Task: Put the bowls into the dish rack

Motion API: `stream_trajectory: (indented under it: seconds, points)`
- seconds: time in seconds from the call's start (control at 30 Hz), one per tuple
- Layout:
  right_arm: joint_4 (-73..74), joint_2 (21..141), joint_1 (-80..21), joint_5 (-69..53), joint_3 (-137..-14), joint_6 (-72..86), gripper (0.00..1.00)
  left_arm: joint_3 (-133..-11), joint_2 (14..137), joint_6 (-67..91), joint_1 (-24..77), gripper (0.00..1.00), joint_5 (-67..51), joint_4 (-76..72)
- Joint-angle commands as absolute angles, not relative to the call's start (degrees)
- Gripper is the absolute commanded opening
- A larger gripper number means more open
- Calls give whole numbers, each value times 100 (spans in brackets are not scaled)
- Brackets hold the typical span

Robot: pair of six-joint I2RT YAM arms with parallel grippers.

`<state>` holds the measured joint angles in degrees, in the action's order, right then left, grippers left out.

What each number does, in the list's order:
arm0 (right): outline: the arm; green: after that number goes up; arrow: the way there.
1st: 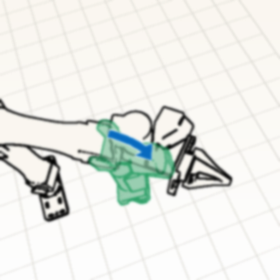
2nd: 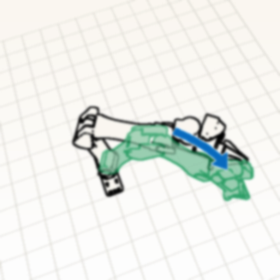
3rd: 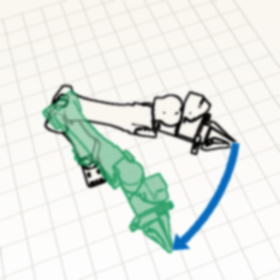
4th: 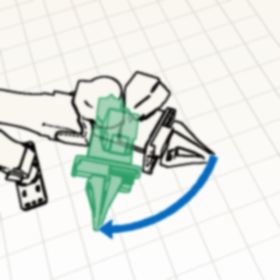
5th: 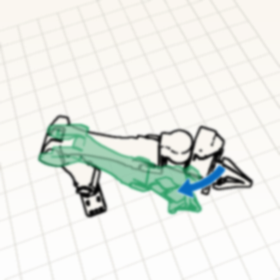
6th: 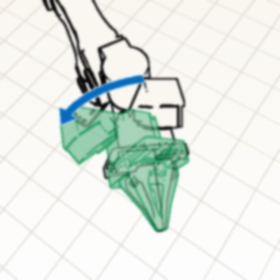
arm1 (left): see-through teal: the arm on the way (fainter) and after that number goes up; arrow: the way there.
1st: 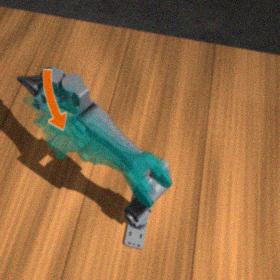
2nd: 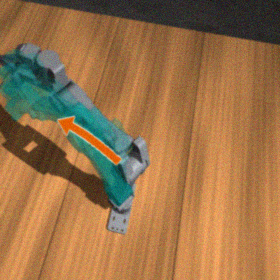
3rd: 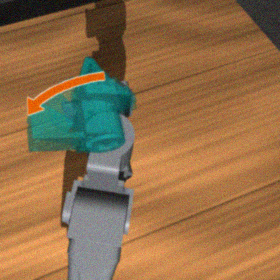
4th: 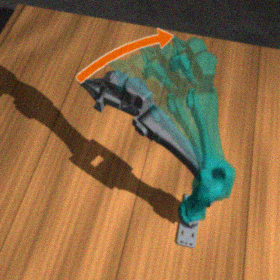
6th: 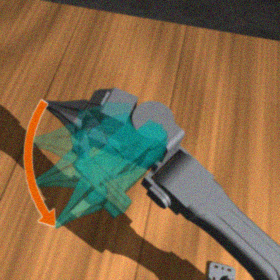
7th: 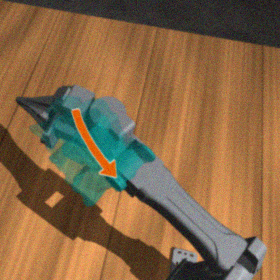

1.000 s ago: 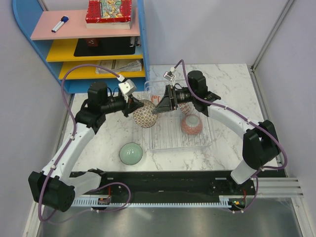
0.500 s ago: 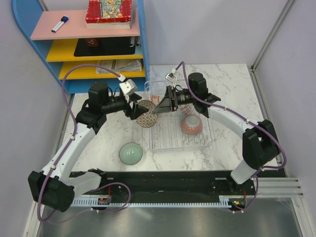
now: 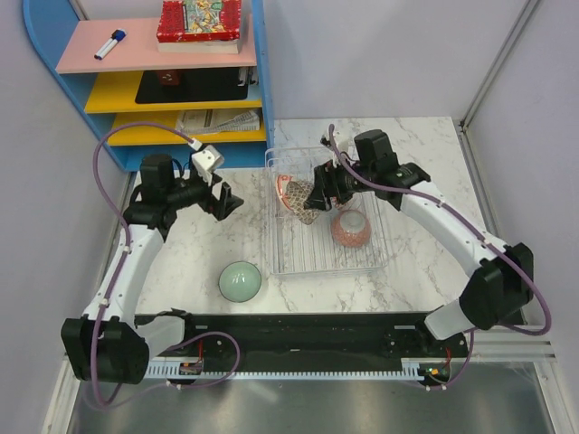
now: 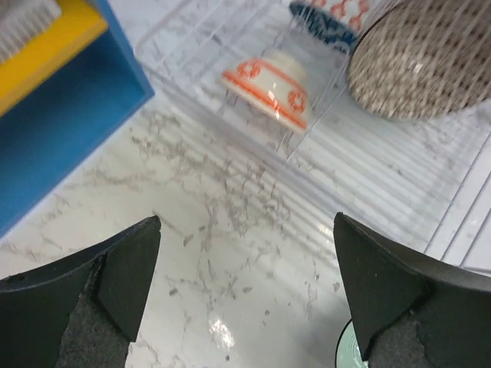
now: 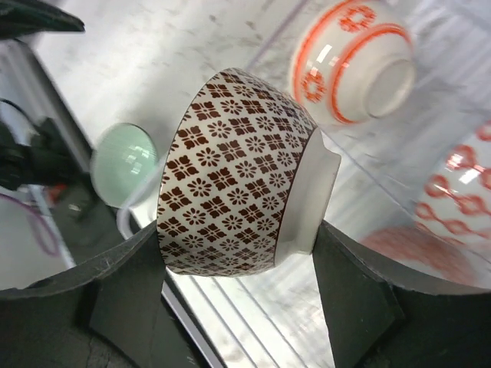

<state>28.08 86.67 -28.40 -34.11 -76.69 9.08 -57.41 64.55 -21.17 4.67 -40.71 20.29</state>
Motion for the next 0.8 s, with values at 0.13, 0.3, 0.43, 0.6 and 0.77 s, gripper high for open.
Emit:
stream_trajectory:
  seconds: [0.13, 0.3, 0.43, 0.6, 0.77]
  points:
    - [3647, 8059, -3785, -723, -7471, -1660, 0, -4738, 6398, -3348, -149, 100, -4105, 2944]
    - [3525, 8367, -4367, 455, -7409, -2301, 0, -4658, 6662, -3717, -149, 100, -4122, 3339]
    - [3182, 8595, -4745, 1098, -7304, -2714, 0, -4588, 6750, -4103, -149, 100, -4148, 3612]
    - [2883, 8991, -5149, 1537, -7269, -3058, 0, -4553, 6925, -4508, -149, 100, -4061, 4025]
    - [2602, 9430, -5458, 1951, -7338, -3305, 0, -4570, 7241, -4992, -150, 100, -4017, 4543]
